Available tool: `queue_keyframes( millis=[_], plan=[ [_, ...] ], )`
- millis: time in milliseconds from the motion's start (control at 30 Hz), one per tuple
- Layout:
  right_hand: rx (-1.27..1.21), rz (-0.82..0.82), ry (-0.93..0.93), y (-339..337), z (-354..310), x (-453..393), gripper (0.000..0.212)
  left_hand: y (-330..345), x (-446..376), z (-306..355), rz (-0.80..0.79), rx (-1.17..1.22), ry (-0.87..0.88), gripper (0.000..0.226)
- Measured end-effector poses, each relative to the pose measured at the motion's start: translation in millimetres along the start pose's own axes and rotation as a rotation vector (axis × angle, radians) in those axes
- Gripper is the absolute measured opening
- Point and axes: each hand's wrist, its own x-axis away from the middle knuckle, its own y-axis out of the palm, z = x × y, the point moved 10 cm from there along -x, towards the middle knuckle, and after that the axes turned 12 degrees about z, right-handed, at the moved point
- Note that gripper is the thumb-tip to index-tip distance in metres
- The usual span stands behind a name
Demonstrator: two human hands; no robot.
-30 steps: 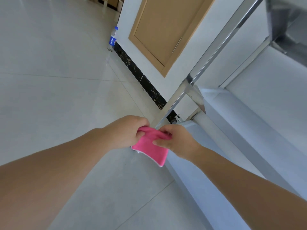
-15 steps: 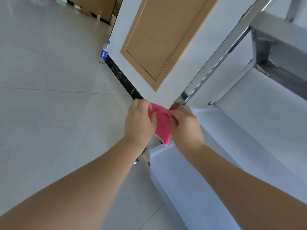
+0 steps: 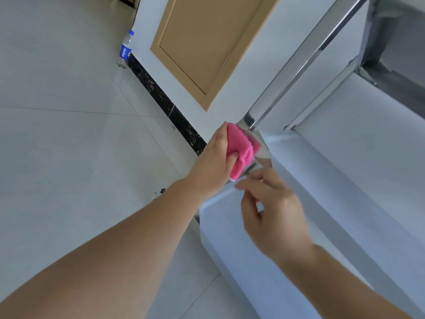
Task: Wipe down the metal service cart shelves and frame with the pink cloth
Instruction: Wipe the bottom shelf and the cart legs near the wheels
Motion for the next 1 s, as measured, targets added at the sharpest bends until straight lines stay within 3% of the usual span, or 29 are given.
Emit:
queue_keyframes(
  millis=[200, 467, 700, 767, 933, 1000],
  plan=[
    [-0.005, -0.195, 0.137, 51.8, 20.3, 58.7, 0.026, 0.8, 12.0, -24.5, 0.000, -0.149, 0.073, 0.061],
    [0.056, -0.337, 0.250, 81.0, 52.2, 109.4, 0.025, -6.4, 45.8, -79.9, -0.025, -0.176, -0.006, 0.045],
    [0.122, -0.520, 0.305, 98.8, 72.1, 144.8, 0.026, -12.6, 71.5, -122.5, -0.046, -0.248, -0.117, 0.047],
    [0.098, -0.569, 0.233, 102.8, 62.3, 145.7, 0.030, -13.1, 79.0, -133.4, -0.069, -0.270, -0.151, 0.044],
    [-0.077, -0.590, -0.240, 129.2, -7.4, 107.4, 0.050, -19.5, 84.9, -141.2, -0.155, -0.305, -0.190, 0.046],
    [-0.095, -0.654, -0.351, 155.1, -22.0, 94.3, 0.054, -20.0, 86.4, -144.8, -0.211, -0.278, -0.219, 0.047]
  ],
)
